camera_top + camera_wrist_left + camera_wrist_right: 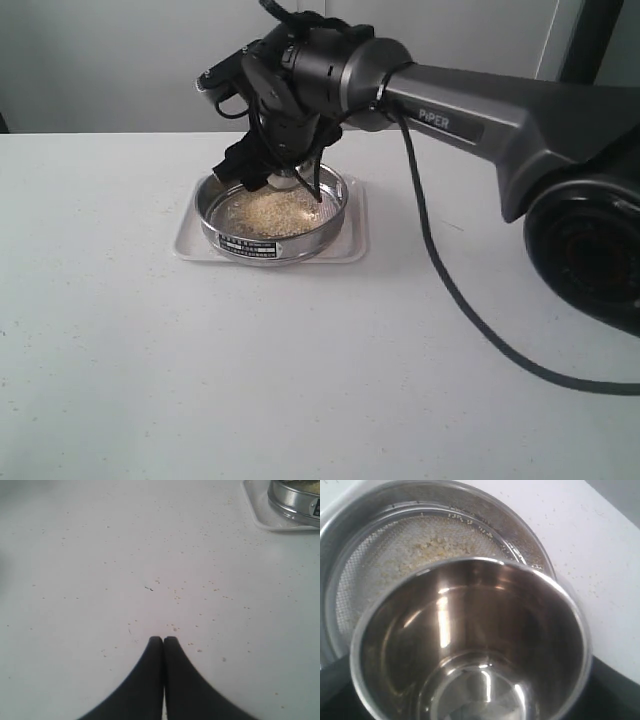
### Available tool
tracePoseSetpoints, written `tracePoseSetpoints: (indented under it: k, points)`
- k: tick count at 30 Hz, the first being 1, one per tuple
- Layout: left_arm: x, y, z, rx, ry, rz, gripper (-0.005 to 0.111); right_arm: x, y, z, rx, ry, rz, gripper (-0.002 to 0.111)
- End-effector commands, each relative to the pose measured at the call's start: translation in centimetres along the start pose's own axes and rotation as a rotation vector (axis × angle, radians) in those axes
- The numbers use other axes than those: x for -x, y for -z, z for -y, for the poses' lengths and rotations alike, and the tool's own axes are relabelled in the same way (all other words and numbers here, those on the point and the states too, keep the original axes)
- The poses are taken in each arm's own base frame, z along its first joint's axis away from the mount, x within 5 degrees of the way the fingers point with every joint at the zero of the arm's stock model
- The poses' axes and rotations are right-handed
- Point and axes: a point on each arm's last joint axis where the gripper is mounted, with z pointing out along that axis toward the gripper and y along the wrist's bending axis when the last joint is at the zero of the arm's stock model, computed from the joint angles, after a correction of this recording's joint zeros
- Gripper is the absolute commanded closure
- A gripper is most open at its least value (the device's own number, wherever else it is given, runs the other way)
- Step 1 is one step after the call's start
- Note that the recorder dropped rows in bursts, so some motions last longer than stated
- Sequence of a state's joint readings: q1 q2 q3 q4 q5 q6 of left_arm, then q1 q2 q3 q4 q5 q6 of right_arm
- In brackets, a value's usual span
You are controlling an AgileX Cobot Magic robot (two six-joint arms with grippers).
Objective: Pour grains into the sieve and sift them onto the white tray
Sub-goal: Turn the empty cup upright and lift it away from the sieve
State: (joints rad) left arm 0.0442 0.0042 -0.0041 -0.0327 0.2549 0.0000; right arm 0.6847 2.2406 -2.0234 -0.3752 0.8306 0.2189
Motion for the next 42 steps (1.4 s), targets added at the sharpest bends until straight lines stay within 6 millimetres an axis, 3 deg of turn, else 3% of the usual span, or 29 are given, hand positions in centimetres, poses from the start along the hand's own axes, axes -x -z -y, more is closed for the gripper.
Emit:
tracePoseSetpoints:
  k: [1,13,20,29,42]
  points:
    - [-0.1,0.0,0.0,-0.001,0.007,0.000,0.107,-0.1,1.5,2.2,0.030,-0.073,0.068,0.108]
    - [-0.1,0.0,0.0,-0.001,0.007,0.000,0.107,-2.5,6.1,7.1,0.011,-0.169,0.094,0.108]
    - [-0.1,0.0,0.0,-0.001,0.007,0.000,0.107,-6.4,9.0,11.1,-0.036,-0.244,0.084,0.108]
    - [-0.1,0.0,0.0,-0.001,0.007,0.000,0.107,-11.3,8.2,14.2,-0.070,-0.322,0.145,0.108]
    - [-0.1,0.0,0.0,-0.001,0.007,0.000,0.107,-13.3,6.6,13.3,-0.036,-0.318,0.262,0.108]
